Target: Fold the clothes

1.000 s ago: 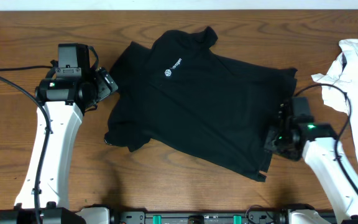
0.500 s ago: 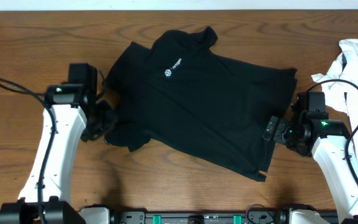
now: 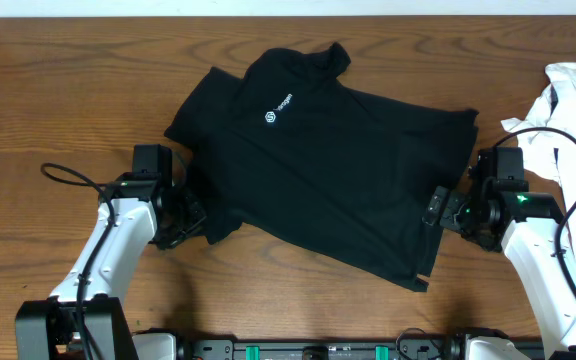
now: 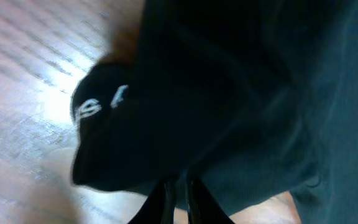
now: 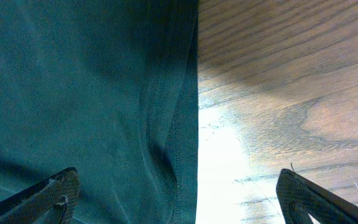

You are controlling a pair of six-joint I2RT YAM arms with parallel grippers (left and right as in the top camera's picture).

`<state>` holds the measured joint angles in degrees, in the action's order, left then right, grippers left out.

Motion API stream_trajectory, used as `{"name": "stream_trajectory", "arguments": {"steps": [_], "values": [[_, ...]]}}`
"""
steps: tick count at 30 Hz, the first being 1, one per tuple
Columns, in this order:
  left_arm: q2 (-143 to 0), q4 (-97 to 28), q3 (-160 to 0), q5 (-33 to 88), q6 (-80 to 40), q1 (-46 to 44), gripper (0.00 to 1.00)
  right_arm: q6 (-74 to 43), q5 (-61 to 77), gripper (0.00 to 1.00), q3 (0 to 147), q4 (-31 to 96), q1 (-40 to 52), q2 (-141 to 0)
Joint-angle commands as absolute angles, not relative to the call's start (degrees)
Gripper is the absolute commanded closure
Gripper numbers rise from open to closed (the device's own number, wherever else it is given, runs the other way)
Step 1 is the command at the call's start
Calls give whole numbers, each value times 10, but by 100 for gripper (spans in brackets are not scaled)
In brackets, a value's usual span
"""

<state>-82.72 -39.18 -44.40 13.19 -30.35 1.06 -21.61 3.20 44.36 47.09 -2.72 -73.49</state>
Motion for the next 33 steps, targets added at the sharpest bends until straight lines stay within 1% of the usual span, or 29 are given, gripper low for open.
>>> {"name": "stream_trajectory", "arguments": {"steps": [1, 3, 8, 13, 16, 17, 18, 24, 29, 32, 33], "values": [[-824, -369, -443, 145, -267, 11, 87, -207, 34, 1, 452, 471, -32, -734], [-824, -351, -443, 145, -251, 11, 84, -207, 34, 1, 452, 471, -32, -734], [-824, -322, -444, 145, -224, 11, 83, -207, 34, 1, 452, 471, -32, -734], [-810, -359, -468, 141, -160, 12, 83, -207, 34, 1, 452, 471, -32, -734], [-783, -367, -470, 130, -153, 17, 83, -207, 34, 1, 452, 471, -32, -734], [-774, -373, -470, 131, -158, 20, 73, -207, 34, 1, 452, 471, -32, -734], [-764, -382, -470, 131, -162, 24, 69, -207, 34, 1, 452, 471, -32, -734], [-738, -413, -470, 112, -161, 31, 62, -207, 34, 1, 452, 471, -32, -734], [-763, -428, -462, 46, -150, 31, 61, -207, 34, 1, 452, 471, -32, -734], [-784, -427, -461, 22, -144, 33, 48, -207, 34, 1, 452, 471, -32, -734], [-790, -423, -461, 23, -140, 33, 47, -207, 34, 1, 452, 471, -32, -734]]}}
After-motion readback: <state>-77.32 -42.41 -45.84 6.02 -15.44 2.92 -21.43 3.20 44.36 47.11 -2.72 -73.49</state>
